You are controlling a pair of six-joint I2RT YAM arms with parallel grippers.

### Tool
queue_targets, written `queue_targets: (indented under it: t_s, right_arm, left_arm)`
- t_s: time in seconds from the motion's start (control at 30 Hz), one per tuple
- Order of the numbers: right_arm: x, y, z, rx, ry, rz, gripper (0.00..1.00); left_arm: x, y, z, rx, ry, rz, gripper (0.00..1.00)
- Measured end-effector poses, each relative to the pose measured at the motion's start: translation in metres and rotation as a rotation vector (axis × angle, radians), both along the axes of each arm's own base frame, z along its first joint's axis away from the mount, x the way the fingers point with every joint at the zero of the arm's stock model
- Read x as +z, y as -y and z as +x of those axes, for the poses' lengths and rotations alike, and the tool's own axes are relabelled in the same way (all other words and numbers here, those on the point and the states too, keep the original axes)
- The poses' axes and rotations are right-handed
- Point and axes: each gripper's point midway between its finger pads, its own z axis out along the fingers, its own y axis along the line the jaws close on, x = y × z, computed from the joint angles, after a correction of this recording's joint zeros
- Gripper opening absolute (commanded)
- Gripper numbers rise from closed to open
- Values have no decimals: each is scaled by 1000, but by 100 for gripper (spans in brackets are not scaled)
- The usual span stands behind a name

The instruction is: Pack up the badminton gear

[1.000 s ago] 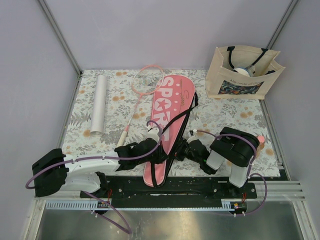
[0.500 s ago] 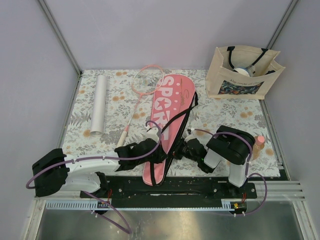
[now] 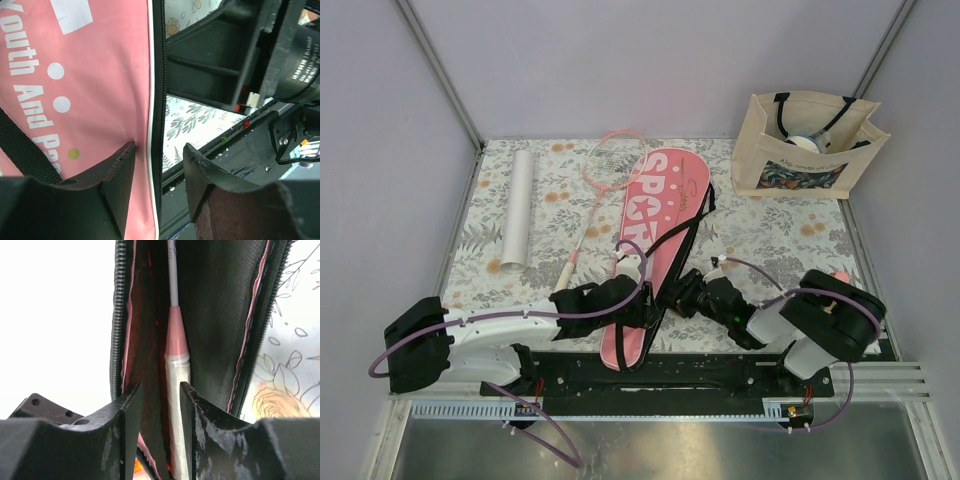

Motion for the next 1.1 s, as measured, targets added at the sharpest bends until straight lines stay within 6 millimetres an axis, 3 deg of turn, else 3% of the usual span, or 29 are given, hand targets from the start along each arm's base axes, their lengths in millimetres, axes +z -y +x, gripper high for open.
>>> queue_targets:
  t_s: [0.17, 0.37, 0.57, 0.7, 0.83, 0.97, 1.1]
  right_arm:
    - [12, 14, -4, -23, -8, -65, 46]
    - [18, 45, -7, -92, -18, -193, 47]
    - [45, 72, -5, -153, 59, -279, 48]
    - [51, 78, -6, -143, 103, -316, 49]
    - [51, 78, -8, -112, 137, -341, 49]
    - [58, 73, -10, -76, 184, -335, 49]
    - [65, 70, -12, -42, 227, -328, 49]
  left_arm:
    - [9, 1, 2, -7, 15, 7, 56]
    - [24, 0, 10, -11, 47, 34, 64]
    - [38, -7, 39, 6, 85, 108, 65]
    - [39, -43, 82, 101, 84, 197, 65]
    - [35, -106, 122, 239, 57, 318, 66]
    - [30, -150, 139, 304, 19, 416, 66]
    - [9, -183, 153, 350, -83, 494, 66]
